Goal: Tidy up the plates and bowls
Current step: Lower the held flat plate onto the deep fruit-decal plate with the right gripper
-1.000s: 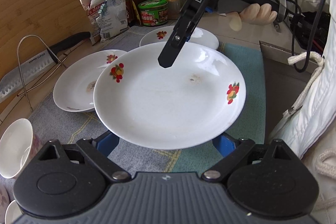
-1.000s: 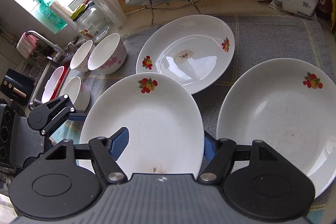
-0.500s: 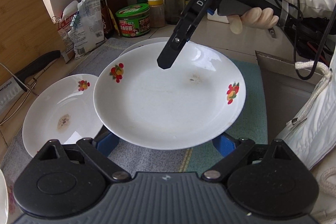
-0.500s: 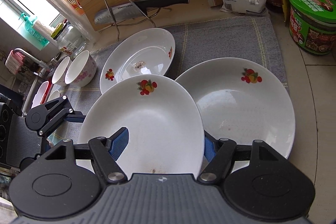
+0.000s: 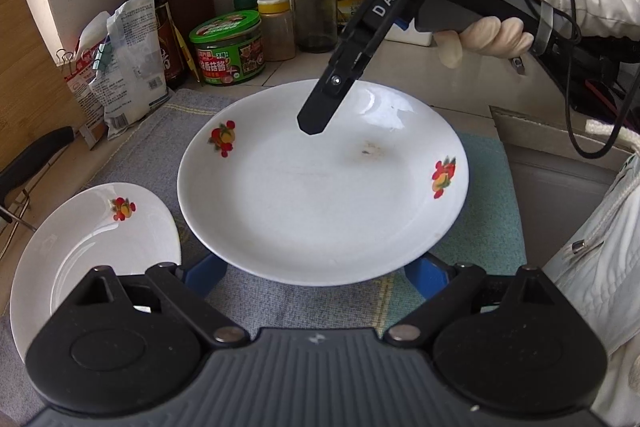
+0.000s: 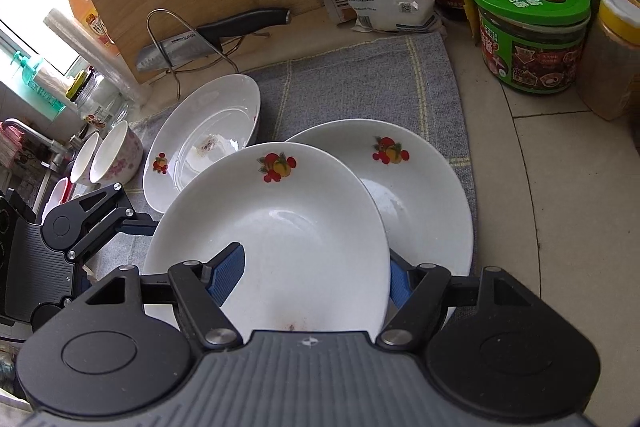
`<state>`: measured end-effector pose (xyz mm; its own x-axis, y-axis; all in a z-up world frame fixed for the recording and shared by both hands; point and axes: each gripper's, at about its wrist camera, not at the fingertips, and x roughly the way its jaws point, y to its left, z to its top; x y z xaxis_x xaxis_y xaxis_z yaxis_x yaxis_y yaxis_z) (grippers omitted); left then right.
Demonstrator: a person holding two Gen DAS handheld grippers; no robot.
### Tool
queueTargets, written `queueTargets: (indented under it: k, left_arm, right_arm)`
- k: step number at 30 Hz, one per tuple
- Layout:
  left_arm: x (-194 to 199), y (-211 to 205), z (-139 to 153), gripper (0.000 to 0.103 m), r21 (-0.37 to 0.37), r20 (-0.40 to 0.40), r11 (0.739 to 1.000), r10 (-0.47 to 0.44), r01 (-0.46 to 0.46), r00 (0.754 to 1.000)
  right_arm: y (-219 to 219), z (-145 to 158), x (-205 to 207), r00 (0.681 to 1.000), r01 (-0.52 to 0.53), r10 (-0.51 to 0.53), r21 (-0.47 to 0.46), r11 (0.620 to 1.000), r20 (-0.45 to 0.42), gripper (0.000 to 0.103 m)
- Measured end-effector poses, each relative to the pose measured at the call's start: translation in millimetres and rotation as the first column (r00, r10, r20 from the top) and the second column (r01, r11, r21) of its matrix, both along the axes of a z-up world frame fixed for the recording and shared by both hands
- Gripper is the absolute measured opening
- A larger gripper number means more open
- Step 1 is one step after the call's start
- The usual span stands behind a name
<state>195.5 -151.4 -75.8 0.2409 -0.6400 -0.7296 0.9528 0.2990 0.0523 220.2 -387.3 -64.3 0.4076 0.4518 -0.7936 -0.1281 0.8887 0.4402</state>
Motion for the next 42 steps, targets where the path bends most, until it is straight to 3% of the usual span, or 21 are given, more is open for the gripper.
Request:
queueTargets:
  k: [42]
  left_arm:
    - [23, -22, -9, 0.094, 0.033, 0.000, 0.999, 0.006, -0.006, 1.000]
  right_arm:
    - [-17, -13, -3, 0.997, 0.019, -0.020, -0.015, 1.000, -0.073, 0.079]
